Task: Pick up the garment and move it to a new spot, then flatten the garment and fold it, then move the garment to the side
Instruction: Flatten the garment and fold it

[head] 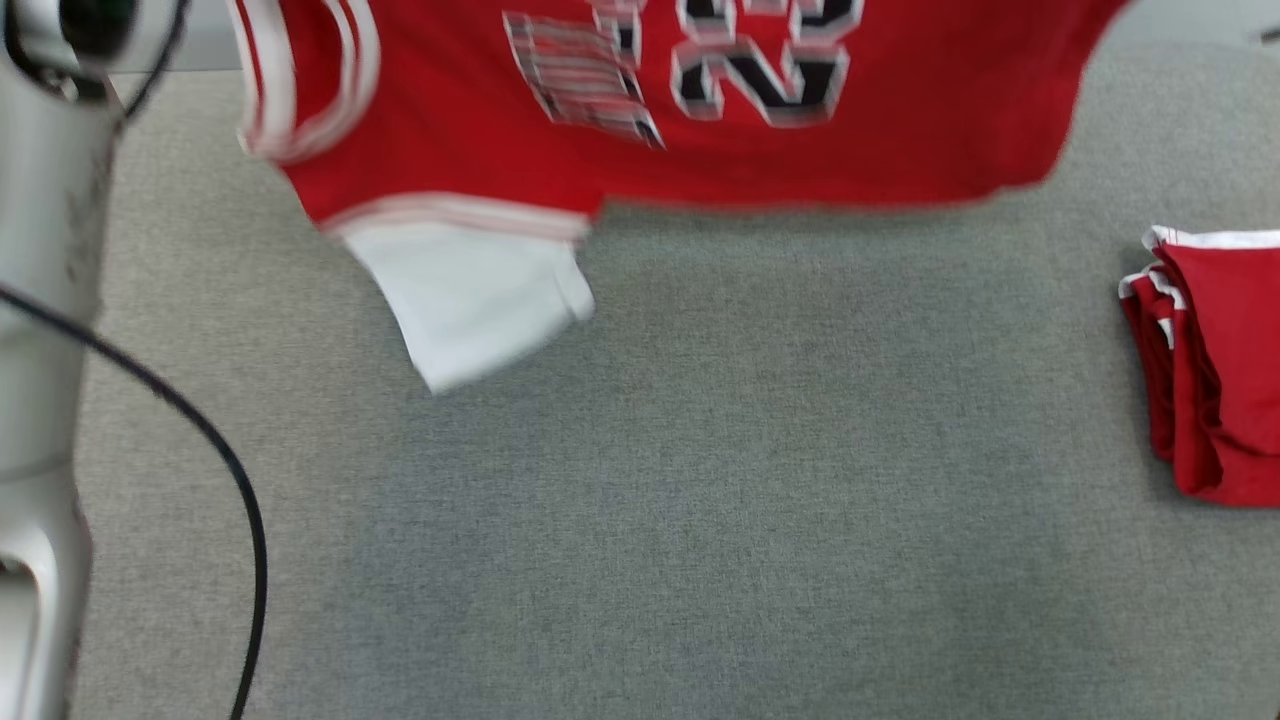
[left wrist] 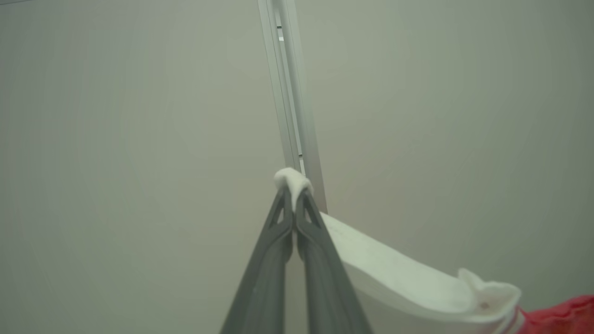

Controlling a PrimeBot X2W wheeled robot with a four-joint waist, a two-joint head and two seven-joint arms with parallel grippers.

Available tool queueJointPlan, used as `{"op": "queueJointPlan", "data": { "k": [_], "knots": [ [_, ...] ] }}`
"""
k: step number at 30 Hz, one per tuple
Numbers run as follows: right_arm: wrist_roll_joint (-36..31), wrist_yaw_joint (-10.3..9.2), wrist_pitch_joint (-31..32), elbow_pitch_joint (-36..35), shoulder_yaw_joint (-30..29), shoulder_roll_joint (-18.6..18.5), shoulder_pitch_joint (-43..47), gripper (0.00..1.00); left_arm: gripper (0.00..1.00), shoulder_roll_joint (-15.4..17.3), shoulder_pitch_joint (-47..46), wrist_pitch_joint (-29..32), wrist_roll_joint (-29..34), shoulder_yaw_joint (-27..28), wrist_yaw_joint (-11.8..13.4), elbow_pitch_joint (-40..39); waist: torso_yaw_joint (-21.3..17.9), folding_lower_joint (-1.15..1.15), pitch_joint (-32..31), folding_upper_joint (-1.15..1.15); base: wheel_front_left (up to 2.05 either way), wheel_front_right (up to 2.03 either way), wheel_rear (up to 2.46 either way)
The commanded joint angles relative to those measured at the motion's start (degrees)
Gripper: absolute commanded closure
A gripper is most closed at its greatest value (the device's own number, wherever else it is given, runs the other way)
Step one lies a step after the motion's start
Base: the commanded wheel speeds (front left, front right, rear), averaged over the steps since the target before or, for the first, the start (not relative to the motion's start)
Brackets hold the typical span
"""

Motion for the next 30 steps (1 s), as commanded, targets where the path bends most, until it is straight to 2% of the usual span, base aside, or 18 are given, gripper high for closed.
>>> {"op": "queueJointPlan", "data": {
  "k": [1, 7, 9, 14, 17, 21, 23, 27, 29, 30],
  "knots": [
    [0.5, 0.04, -1.2, 1.9, 0.8, 0.1, -3.0, 1.0, 1.0, 0.6, -3.4, -1.3, 1.3, -0.1, -0.4, 2.4, -0.8, 0.0, 1.4, 0.0, 0.0, 0.0, 0.0],
    [1.4, 0.03, -7.6, 16.1, 4.4, 4.3, -17.3, 1.0, 1.0, -1.0, -16.5, -10.0, 3.1, 0.5, -0.4, 17.6, -2.0, 0.0, 4.6, 0.0, 0.0, 0.0, 0.0],
    [1.2, 0.03, -8.8, 20.5, 5.5, 5.2, -20.6, 1.0, 1.0, -2.1, -19.3, -11.7, 2.8, 0.3, -1.2, 21.9, -1.8, 0.0, 6.2, 0.0, 0.0, 0.0, 0.0],
    [2.8, 0.04, -10.0, 28.6, 10.1, 6.5, -24.1, 1.0, 1.0, -4.7, -20.9, -15.1, 2.3, -1.0, -3.6, 30.3, 0.0, 0.0, 10.1, 0.0, 0.0, 0.0, 0.0],
    [4.8, 0.04, -10.5, 30.1, 14.2, 5.5, -21.8, 1.0, 1.0, -6.9, -16.9, -16.9, 0.8, -0.5, -4.3, 32.9, 1.3, 0.0, 12.0, 0.0, 0.0, 0.0, 0.0],
    [9.5, 0.03, -11.2, 27.3, 19.3, 2.5, -16.3, 1.0, 1.0, -8.1, -9.8, -18.0, -0.3, 0.7, -4.4, 30.5, 2.5, 0.0, 13.0, 0.0, 0.0, 0.0, 0.0],
    [12.1, 0.03, -11.4, 24.5, 20.8, 0.6, -12.4, 1.0, 1.0, -8.4, -4.6, -18.1, -0.9, 2.2, -4.1, 25.5, 2.9, 0.0, 12.9, 0.0, 0.0, 0.0, 0.0],
    [15.8, 0.03, -11.5, 16.5, 19.2, -3.4, -2.9, 1.0, 1.0, -8.3, 9.4, -18.1, 0.3, 4.4, -2.6, 12.7, 3.6, 0.0, 12.1, 0.0, 0.0, 0.0, 0.0],
    [16.5, 0.05, -11.5, 12.2, 17.7, -4.3, 3.1, 1.0, 1.0, -8.4, 17.0, -18.1, 0.1, 5.4, -1.8, 5.9, 3.7, 0.0, 11.2, 0.0, 0.0, 0.0, 0.0],
    [16.5, 0.05, -11.5, 12.2, 17.7, -4.3, 3.1, 1.0, 1.0, -8.4, 17.0, -18.1, 0.1, 5.4, -1.8, 5.9, 3.7, 0.0, 11.2, 0.0, 0.0, 0.0, 0.0]
  ]
}}
